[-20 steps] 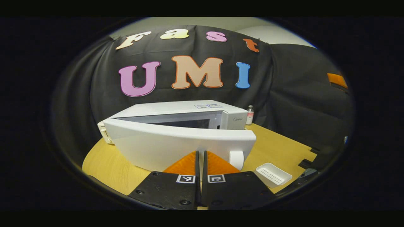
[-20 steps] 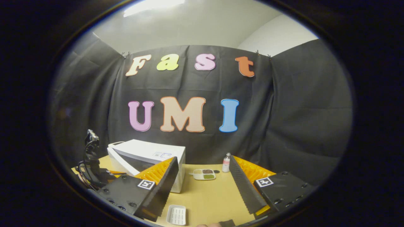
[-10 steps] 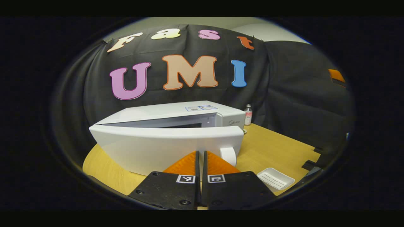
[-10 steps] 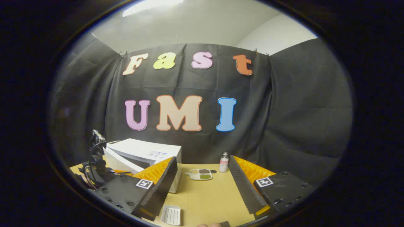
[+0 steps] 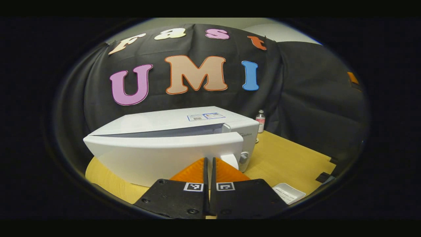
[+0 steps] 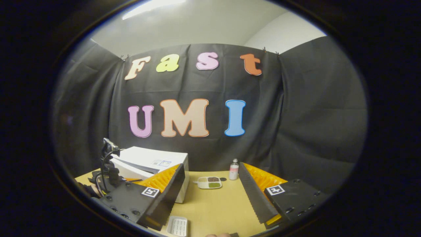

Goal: Open the microwave oven with the left hand, put the food in, and close the microwave oven.

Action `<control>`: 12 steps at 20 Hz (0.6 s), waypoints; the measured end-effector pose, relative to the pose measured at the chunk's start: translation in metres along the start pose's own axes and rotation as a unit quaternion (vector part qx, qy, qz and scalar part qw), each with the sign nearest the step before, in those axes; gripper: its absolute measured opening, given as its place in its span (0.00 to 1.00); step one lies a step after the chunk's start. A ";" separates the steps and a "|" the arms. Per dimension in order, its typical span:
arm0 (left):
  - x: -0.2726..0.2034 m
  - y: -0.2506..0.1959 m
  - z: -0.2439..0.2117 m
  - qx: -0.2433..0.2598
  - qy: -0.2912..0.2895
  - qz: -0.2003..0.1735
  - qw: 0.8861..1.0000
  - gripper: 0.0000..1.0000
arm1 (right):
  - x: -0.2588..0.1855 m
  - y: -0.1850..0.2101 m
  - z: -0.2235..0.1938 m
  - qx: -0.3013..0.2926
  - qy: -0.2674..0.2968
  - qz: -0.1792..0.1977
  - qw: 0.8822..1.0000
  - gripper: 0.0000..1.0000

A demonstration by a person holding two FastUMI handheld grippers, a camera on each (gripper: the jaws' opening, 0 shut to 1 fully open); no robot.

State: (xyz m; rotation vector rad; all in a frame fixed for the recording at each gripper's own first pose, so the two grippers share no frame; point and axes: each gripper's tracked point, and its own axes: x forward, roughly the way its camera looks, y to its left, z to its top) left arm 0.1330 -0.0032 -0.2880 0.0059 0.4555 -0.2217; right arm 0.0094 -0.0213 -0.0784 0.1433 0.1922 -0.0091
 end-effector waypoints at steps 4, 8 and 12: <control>0.016 0.002 0.002 -0.006 0.002 0.012 1.000 0.00 | 0.010 -0.006 0.002 0.008 0.003 0.004 1.000 0.96; 0.027 0.004 0.000 -0.018 0.009 0.024 0.999 0.00 | 0.018 -0.011 0.003 0.000 -0.001 0.011 1.000 1.00; 0.029 0.005 0.003 -0.024 0.002 0.037 0.999 0.00 | 0.029 -0.011 0.001 0.006 0.002 0.017 1.000 1.00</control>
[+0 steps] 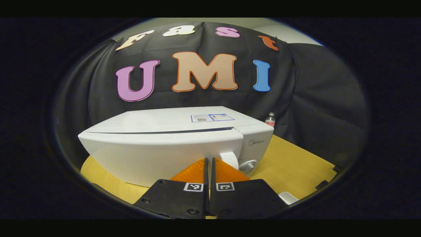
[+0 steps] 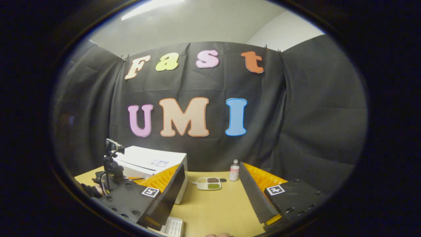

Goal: Open the microwave oven with the left hand, put the food in, and close the microwave oven.

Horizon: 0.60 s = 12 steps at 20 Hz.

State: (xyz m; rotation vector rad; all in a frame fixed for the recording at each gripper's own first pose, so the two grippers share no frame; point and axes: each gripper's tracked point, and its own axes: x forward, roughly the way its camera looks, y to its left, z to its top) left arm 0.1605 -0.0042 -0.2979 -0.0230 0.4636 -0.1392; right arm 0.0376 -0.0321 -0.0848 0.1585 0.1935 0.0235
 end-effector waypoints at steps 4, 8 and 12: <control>0.002 0.001 -0.001 0.004 0.001 0.009 1.000 0.00 | 0.013 0.006 -0.001 0.003 -0.002 0.011 1.000 0.96; 0.010 0.003 -0.009 -0.005 0.023 0.005 1.000 0.00 | 0.021 0.014 -0.003 0.000 0.001 0.022 1.000 0.96; 0.009 0.001 -0.006 0.002 0.011 0.000 1.000 0.01 | 0.023 0.016 -0.004 0.001 0.003 0.025 1.000 0.96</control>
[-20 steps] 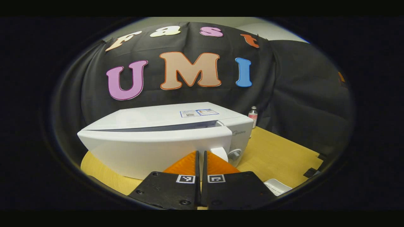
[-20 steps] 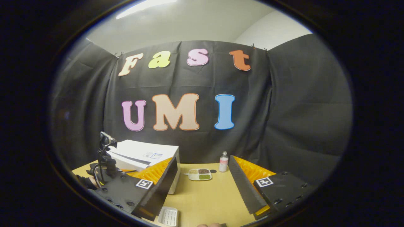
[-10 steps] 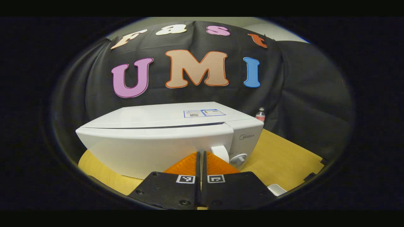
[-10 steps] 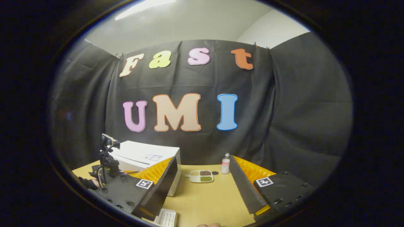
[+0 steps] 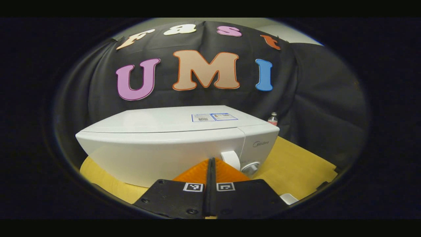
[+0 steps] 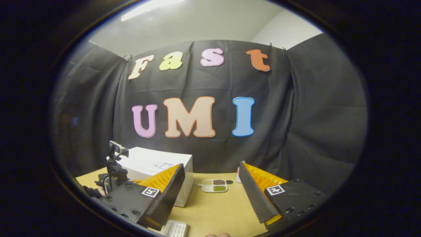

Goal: Open the microwave oven with the left hand, put the food in, and close the microwave oven.

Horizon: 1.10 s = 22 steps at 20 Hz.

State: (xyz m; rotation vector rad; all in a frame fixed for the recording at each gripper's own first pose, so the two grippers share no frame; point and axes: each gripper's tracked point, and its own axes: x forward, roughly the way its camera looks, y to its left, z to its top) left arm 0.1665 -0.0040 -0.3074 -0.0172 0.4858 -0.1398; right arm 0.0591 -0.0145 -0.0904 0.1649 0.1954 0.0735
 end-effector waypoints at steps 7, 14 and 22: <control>-0.066 -0.010 0.044 -0.018 -0.035 -0.004 0.999 0.03 | 0.006 0.015 0.007 0.011 -0.013 -0.001 1.000 1.00; -0.167 0.020 0.136 0.003 -0.125 0.038 0.991 0.00 | 0.007 0.051 0.014 0.020 -0.025 0.021 0.999 0.96; -0.219 0.046 0.160 0.001 -0.163 0.071 0.984 0.98 | 0.014 0.091 0.022 0.031 -0.035 0.052 0.998 0.96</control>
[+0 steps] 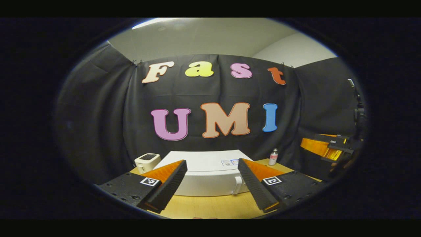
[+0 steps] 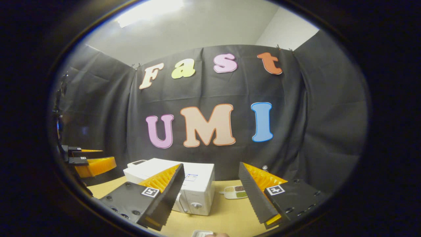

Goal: Open the microwave oven with the left hand, put the food in, and close the microwave oven.

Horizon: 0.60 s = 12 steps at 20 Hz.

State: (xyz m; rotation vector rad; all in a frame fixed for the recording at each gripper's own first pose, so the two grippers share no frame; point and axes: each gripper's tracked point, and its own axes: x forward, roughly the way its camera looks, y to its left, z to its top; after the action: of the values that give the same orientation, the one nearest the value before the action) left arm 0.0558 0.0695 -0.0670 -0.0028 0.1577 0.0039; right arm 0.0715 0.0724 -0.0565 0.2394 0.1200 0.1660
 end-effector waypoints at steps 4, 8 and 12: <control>-0.004 0.014 0.011 0.007 -0.007 0.006 1.000 0.98 | 0.001 0.015 0.001 -0.002 -0.003 0.007 1.000 0.96; -0.008 0.029 0.022 0.007 -0.020 0.025 0.999 0.98 | -0.003 0.023 0.002 -0.006 -0.007 0.008 1.000 0.96; -0.010 0.032 0.022 0.007 -0.021 0.026 0.999 0.99 | -0.005 0.026 0.000 -0.009 -0.003 0.009 1.000 0.96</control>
State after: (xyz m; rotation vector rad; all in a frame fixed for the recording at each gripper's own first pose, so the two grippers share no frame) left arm 0.0488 0.1017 -0.0441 0.0145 0.1164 0.0540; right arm 0.0626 0.0966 -0.0499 0.2227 0.1108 0.1838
